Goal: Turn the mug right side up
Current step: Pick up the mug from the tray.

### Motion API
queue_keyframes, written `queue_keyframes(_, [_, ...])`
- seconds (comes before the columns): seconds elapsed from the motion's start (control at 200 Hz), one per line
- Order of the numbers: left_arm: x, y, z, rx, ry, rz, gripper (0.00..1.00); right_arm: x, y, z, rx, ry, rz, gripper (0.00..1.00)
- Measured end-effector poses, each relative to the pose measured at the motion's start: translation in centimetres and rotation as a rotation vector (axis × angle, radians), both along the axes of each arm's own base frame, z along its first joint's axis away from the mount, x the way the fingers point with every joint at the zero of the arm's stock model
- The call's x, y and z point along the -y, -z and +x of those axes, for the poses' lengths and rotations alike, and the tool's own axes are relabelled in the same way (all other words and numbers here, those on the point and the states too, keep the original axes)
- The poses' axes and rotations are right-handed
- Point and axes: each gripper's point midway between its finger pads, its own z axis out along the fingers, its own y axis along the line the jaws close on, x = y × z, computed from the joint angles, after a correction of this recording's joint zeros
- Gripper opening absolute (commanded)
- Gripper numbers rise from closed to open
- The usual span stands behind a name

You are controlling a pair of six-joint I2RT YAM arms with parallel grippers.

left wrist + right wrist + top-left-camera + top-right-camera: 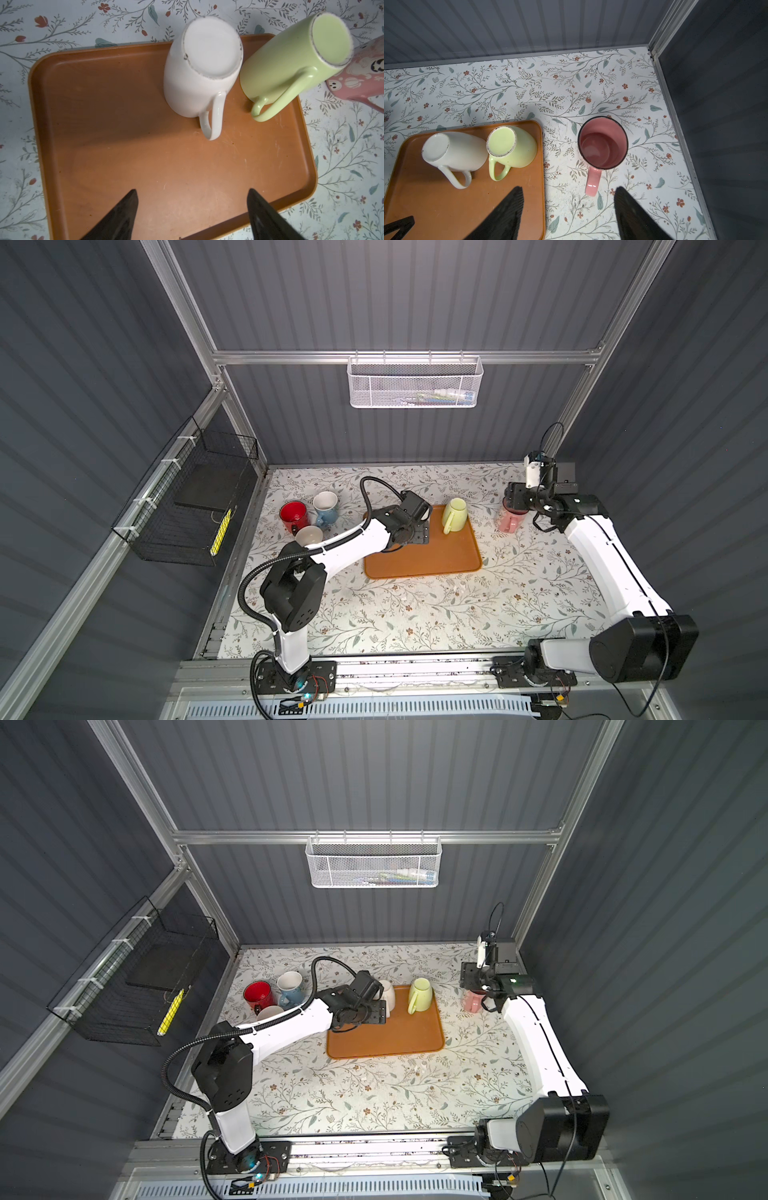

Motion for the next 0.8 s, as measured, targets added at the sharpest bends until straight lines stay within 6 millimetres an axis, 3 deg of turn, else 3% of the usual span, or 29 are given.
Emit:
queue_keyframes(0.095, [1.1, 0.1, 0.7, -0.002, -0.018, -0.020, 0.87, -0.3, 0.4, 0.2, 0.000, -0.005, 0.022, 0.70])
queue_keyframes(0.2, [1.5, 1.4, 1.1, -0.019, -0.034, -0.018, 0.99, -0.7, -0.2, 0.6, 0.037, -0.012, 0.047, 0.70])
queue_keyframes(0.33, [1.8, 2.9, 1.4, -0.041, -0.042, -0.001, 1.00, -1.0, -0.6, 0.6, 0.062, -0.021, 0.067, 0.70])
queue_keyframes(0.475, [2.8, 3.0, 2.8, -0.024, -0.055, 0.010, 1.00, -1.3, -0.6, 0.7, 0.072, -0.027, 0.084, 0.70])
queue_keyframes(0.8, [2.4, 4.6, 3.1, -0.072, -0.113, 0.043, 1.00, -1.6, -0.5, 0.7, 0.074, -0.034, 0.099, 0.70])
